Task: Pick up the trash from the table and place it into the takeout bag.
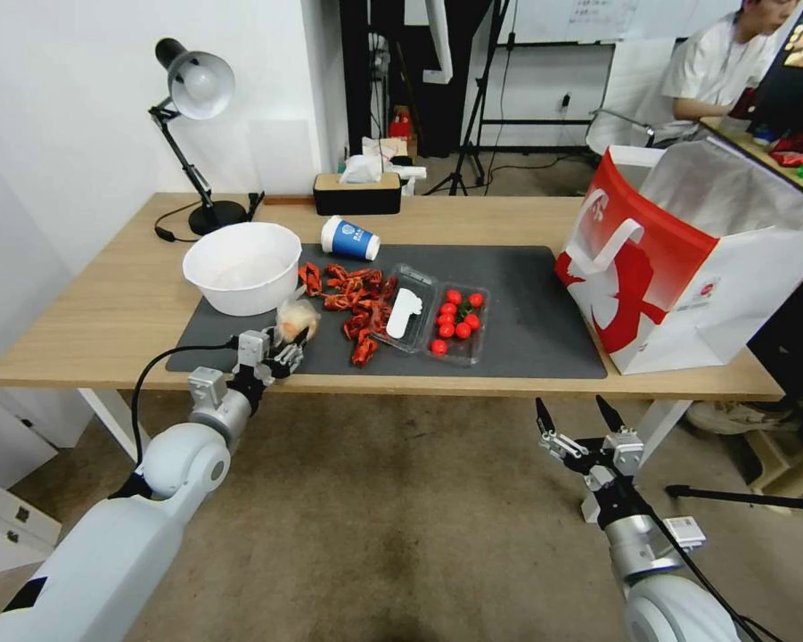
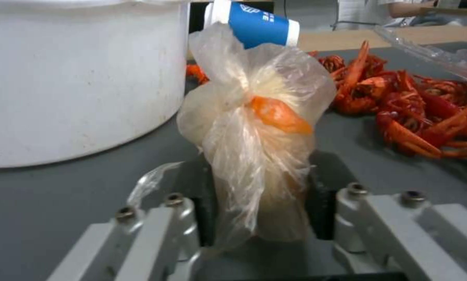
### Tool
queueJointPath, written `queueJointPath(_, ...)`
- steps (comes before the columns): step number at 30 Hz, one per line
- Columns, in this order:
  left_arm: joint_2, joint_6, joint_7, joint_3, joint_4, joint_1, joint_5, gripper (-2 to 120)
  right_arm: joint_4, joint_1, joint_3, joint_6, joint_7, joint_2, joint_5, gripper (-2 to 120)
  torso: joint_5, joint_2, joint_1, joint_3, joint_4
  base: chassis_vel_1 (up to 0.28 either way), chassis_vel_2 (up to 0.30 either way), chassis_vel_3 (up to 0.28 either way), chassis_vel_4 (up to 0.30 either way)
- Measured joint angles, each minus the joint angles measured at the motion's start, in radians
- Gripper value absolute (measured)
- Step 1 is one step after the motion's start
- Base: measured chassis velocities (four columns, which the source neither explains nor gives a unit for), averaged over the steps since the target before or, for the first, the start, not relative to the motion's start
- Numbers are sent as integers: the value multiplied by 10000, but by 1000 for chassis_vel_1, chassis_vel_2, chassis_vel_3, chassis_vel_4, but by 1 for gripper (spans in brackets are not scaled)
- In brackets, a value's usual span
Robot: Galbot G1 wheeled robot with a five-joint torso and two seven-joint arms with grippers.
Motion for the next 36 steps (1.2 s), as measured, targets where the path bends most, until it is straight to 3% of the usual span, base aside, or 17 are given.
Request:
queueJointPath(6,121,-389,297,-152,-514,191,-35,9,-23,52,-64,0,10,10,-3,100,0,0,0,0,0,0,0,0,0)
queueJointPath(12,557,-684,809,-236,-1522,127,-537,5,-13,34,-81,0,15,27,-7,100,1,0,0,0,1,0,0,0,0)
queueJointPath(15,841,-684,966,-92,-1876,-237,-886,5,47,-27,-53,0,19,27,-7,100,1,1,-1,0,3,0,0,0,0)
queueJointPath(19,1159,-580,1029,668,-2117,-1584,-1777,5,184,-162,17,1,16,11,-22,100,0,2,-1,0,-1,0,0,0,0)
queueJointPath(20,1224,-507,990,1170,-2074,-2361,-2115,5,257,-212,19,1,11,7,-51,100,2,2,0,0,-1,0,0,0,0)
queueJointPath(22,1225,-438,932,2032,-1842,-3494,-2571,5,359,-257,23,1,9,16,-107,100,4,2,-1,0,-2,0,0,0,0)
queueJointPath(23,1225,-438,932,2032,-1842,-3494,-2571,5,359,-257,23,1,9,16,-107,100,4,2,-1,0,-2,0,0,0,0)
queueJointPath(26,702,-378,764,3818,-908,-5803,-3222,5,531,-338,21,1,21,53,-272,100,4,2,0,0,-1,0,0,0,0)
queueJointPath(27,702,-378,764,3818,-908,-5803,-3222,5,531,-338,21,1,21,53,-272,100,4,2,0,0,-1,0,0,0,0)
queueJointPath(30,-276,-358,632,5026,254,-7575,-3498,5,664,-407,22,-16,49,99,-418,100,4,1,1,1,-6,0,0,0,0)
queueJointPath(31,-276,-358,632,5026,254,-7575,-3498,5,664,-407,22,-16,49,99,-418,100,4,1,1,1,-6,0,0,0,0)
queueJointPath(33,-1105,-322,576,6008,1241,-8728,-3603,5,755,-438,24,-66,77,150,-511,100,3,0,0,2,-3,0,0,0,0)
queueJointPath(35,-1313,-318,573,6254,1482,-9024,-3605,5,765,-442,24,-79,79,157,-529,100,-2,1,1,2,1,0,0,0,0)
queueJointPath(36,-1907,-320,577,6891,2056,-9732,-3603,5,779,-444,24,-126,89,180,-580,100,6,0,1,2,3,0,0,0,0)
